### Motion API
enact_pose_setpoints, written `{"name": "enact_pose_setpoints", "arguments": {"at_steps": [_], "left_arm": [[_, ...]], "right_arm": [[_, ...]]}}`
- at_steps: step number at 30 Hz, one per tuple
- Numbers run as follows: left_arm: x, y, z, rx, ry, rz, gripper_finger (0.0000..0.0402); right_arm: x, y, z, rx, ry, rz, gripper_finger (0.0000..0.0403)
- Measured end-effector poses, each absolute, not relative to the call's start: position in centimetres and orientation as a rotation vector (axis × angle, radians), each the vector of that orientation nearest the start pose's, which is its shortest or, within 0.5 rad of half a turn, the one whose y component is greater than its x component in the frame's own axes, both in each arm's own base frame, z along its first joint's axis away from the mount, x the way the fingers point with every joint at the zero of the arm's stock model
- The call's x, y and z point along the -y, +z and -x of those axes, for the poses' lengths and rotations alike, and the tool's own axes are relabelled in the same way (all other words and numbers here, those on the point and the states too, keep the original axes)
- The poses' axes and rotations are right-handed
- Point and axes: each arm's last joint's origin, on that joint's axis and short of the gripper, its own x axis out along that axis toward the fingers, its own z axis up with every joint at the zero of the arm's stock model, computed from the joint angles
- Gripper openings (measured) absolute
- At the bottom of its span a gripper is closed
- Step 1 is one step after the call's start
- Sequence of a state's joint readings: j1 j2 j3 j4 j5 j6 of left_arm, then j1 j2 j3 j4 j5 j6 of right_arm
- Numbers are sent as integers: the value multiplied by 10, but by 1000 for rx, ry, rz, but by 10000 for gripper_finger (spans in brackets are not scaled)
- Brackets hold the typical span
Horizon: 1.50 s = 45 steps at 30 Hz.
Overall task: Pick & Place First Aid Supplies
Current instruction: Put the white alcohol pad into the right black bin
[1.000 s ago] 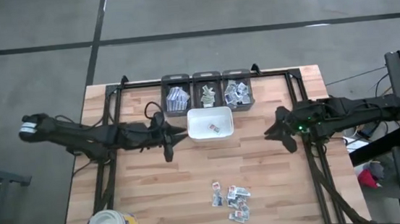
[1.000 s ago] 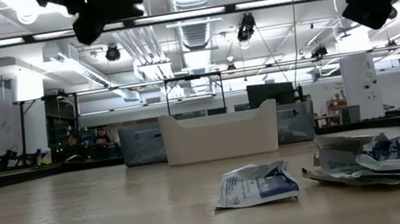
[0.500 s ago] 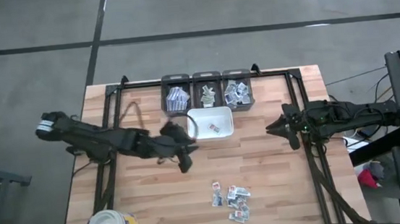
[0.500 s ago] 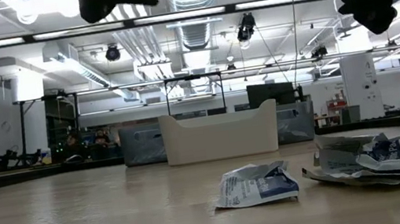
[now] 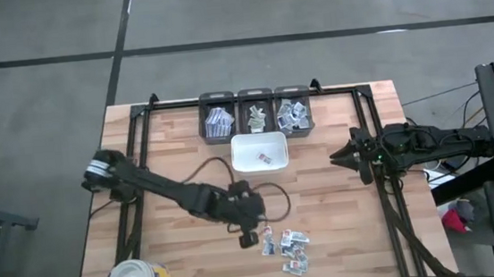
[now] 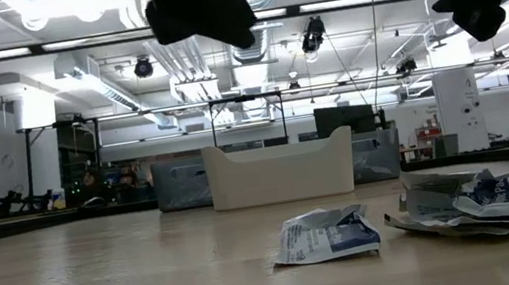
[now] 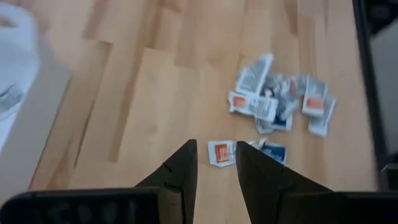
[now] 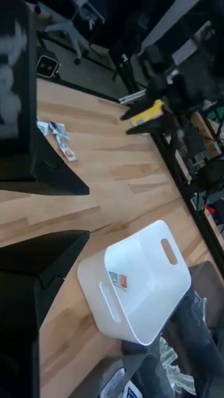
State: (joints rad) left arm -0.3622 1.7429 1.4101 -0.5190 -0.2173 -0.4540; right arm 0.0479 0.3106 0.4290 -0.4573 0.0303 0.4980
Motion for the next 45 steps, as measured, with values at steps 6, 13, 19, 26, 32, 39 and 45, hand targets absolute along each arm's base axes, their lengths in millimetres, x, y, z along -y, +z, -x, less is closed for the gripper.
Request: {"name": "enact_pose_setpoints", "arguments": {"at_steps": [6,13,19,26,32,39,45], "left_arm": [[152,243,-377,-877,-74,-66,105],[166,223,-396,-931,-273,-121,106],[173,215,-407,-925,-335,-131,104],[177,200,-412,-948,-392,-91,104],[179,193,-414,-951,-414,-75,104],[179,184,-415,-966,-414,-82,104],[175,180,-417,-965,-386,-101,104]], "right_arm": [[-4,239,-96,-341,-68,-480,100],[-4,239,-96,-342,-68,-479,86],[-4,239,-96,-344,-68,-478,76],[-4,238,-96,-351,-67,-477,74],[-4,238,-96,-351,-68,-476,83],[-4,238,-96,-351,-68,-478,89],[-4,238,-96,-351,-68,-479,78]]}}
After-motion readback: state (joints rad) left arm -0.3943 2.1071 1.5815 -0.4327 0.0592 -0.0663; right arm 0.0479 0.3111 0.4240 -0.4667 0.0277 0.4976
